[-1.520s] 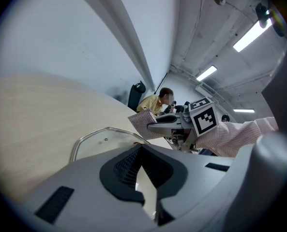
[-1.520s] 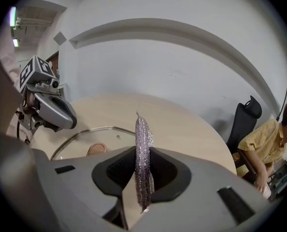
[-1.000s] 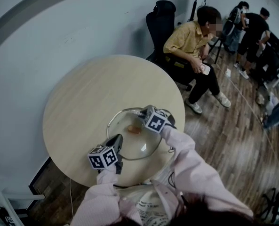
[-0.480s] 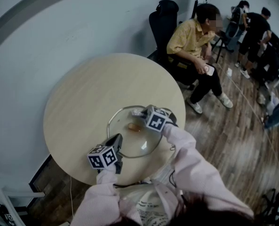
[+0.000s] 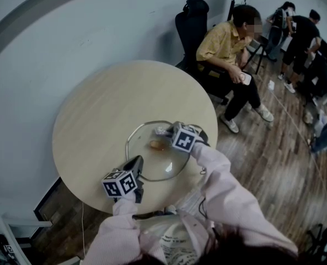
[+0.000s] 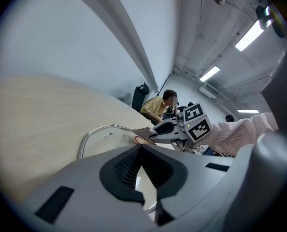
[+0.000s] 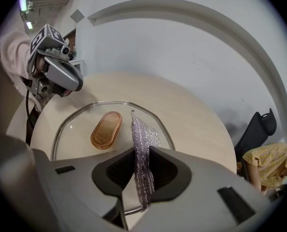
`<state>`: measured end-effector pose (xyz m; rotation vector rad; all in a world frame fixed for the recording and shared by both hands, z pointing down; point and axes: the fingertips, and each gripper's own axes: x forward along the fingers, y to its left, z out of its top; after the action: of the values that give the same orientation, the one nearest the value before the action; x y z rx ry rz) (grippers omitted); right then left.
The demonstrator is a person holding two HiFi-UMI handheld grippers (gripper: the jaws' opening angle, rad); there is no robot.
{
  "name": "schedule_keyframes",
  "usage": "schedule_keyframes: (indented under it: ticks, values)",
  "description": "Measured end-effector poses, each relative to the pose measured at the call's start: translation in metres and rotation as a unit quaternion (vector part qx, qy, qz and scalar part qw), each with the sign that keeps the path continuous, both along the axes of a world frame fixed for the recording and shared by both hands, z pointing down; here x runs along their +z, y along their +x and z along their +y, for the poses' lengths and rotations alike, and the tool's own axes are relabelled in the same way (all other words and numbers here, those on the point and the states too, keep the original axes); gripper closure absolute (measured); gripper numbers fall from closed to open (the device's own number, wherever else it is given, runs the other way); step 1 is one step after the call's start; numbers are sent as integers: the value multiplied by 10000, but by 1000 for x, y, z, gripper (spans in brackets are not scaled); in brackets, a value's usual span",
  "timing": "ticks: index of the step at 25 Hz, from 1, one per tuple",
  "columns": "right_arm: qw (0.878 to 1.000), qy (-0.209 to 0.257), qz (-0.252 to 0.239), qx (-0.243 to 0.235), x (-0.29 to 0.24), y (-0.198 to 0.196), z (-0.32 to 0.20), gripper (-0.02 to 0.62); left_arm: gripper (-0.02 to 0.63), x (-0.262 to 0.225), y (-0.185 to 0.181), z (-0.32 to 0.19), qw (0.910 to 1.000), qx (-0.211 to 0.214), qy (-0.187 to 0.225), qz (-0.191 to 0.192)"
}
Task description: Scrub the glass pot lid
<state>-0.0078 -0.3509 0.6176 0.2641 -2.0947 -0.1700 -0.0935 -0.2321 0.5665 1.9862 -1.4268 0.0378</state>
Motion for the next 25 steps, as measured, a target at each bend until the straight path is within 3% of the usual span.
schedule_keyframes:
  ticks: [25]
  values:
    - [9998,-18,-42,171,-4,23,20,509,607,4,22,12,10000,51,43,10]
